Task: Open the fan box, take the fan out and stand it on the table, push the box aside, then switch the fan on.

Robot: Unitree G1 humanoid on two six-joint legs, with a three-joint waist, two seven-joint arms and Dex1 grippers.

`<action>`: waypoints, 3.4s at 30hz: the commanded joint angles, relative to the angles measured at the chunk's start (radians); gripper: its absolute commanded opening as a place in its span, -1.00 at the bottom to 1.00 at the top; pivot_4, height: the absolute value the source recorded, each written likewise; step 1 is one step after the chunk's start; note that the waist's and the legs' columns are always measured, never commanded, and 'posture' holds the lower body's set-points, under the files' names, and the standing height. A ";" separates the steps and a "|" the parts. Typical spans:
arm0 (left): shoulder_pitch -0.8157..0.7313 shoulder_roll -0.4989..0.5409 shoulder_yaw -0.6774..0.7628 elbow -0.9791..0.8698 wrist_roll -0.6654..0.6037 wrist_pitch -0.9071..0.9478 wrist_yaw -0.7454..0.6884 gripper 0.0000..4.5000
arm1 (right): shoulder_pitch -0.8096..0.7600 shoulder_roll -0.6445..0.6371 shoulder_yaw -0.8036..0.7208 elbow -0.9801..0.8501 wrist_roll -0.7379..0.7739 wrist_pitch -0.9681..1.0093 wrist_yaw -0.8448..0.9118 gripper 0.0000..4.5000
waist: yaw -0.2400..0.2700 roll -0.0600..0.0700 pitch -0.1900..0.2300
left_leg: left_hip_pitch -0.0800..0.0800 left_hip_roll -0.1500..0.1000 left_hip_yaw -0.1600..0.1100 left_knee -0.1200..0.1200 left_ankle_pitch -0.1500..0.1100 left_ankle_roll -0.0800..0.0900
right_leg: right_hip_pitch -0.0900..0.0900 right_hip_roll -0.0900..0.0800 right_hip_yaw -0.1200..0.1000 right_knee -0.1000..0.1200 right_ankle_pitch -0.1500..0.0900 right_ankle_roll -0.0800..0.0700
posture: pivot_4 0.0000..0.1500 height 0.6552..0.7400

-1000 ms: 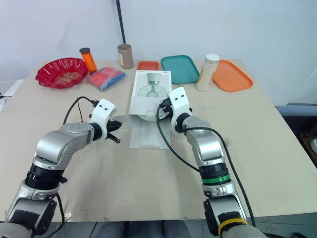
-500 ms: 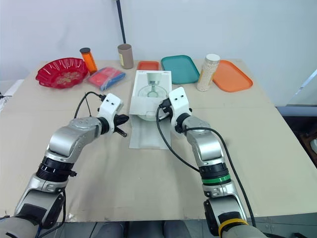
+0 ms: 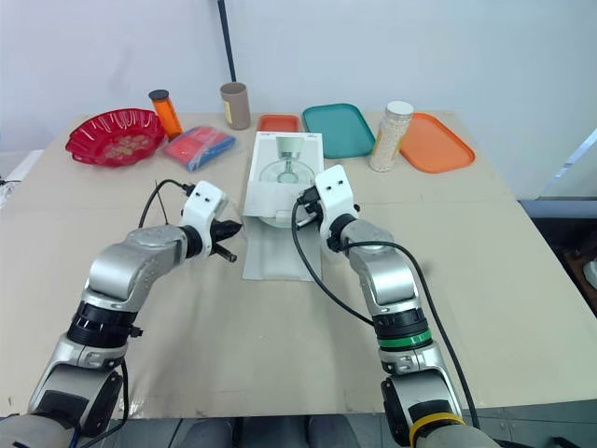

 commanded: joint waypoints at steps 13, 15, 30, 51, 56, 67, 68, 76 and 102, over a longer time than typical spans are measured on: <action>0.069 -0.197 0.421 -0.324 -0.351 0.576 0.049 -1.00 | 0.020 0.030 0.040 0.031 -0.003 0.020 0.010 -0.97 | 0.003 -0.002 -0.001 | 0.000 0.000 0.000 0.000 0.000 0.000 | 0.001 0.000 -0.001 0.000 0.000 0.000 | 1.00 1.00; 0.080 -0.235 0.416 -0.318 -0.337 0.576 0.084 -1.00 | 0.021 0.031 0.042 0.029 -0.003 0.022 0.011 -0.97 | 0.003 -0.002 -0.001 | 0.000 0.000 0.000 0.000 0.000 0.000 | 0.001 0.000 -0.001 -0.001 0.000 0.000 | 1.00 1.00; 0.038 -0.515 0.470 -0.168 -0.279 0.352 0.288 -1.00 | 0.026 -0.034 0.062 -0.072 -0.053 0.085 0.003 -0.97 | 0.005 -0.003 -0.002 | 0.000 0.000 0.000 0.000 0.000 -0.002 | 0.001 -0.001 -0.001 -0.002 0.000 0.000 | 1.00 1.00; 0.049 -0.614 0.524 -0.051 -0.572 0.297 0.396 0.12 | 0.012 -0.056 0.083 -0.059 -0.073 0.092 0.004 -1.00 | 0.006 -0.003 -0.002 | 0.000 -0.001 0.000 0.000 0.002 -0.006 | 0.001 -0.001 -0.001 -0.002 0.000 0.000 | 1.00 1.00; 0.031 -0.629 0.496 -0.004 -0.575 0.196 0.448 0.85 | 0.012 -0.051 0.087 -0.046 -0.072 0.085 0.004 -1.00 | 0.006 -0.003 -0.002 | 0.000 -0.001 -0.001 0.000 0.002 -0.006 | 0.001 -0.001 -0.001 -0.002 0.000 0.000 | 1.00 1.00; 0.107 -0.504 0.551 -0.112 -0.754 0.281 0.586 0.85 | -0.002 -0.046 0.090 -0.018 -0.073 0.076 0.003 -1.00 | 0.004 -0.003 -0.002 | 0.000 0.000 -0.001 0.000 0.002 -0.005 | 0.001 0.000 -0.001 -0.002 0.000 0.000 | 1.00 1.00; 0.108 -0.490 0.564 -0.131 -0.787 0.302 0.607 0.85 | -0.003 -0.046 0.092 -0.017 -0.073 0.075 0.005 -1.00 | 0.004 -0.003 -0.002 | 0.000 0.000 -0.001 0.000 0.002 -0.005 | 0.001 0.000 -0.001 -0.002 0.000 0.000 | 1.00 1.00; 0.205 -0.406 0.593 -0.221 -1.101 0.391 0.876 0.85 | -0.011 -0.034 0.099 -0.016 -0.068 0.087 0.009 -1.00 | 0.004 -0.004 -0.002 | 0.000 0.000 -0.001 0.000 0.002 -0.005 | 0.002 0.000 -0.001 -0.002 0.000 0.001 | 1.00 1.00; 0.247 -0.113 0.022 -0.117 -0.982 -0.208 0.751 0.85 | 0.005 -0.039 0.135 -0.056 -0.085 0.116 0.028 -1.00 | 0.006 -0.004 -0.003 | 0.002 0.000 0.000 -0.005 0.004 -0.011 | 0.001 0.001 0.000 -0.003 0.001 -0.001 | 1.00 1.00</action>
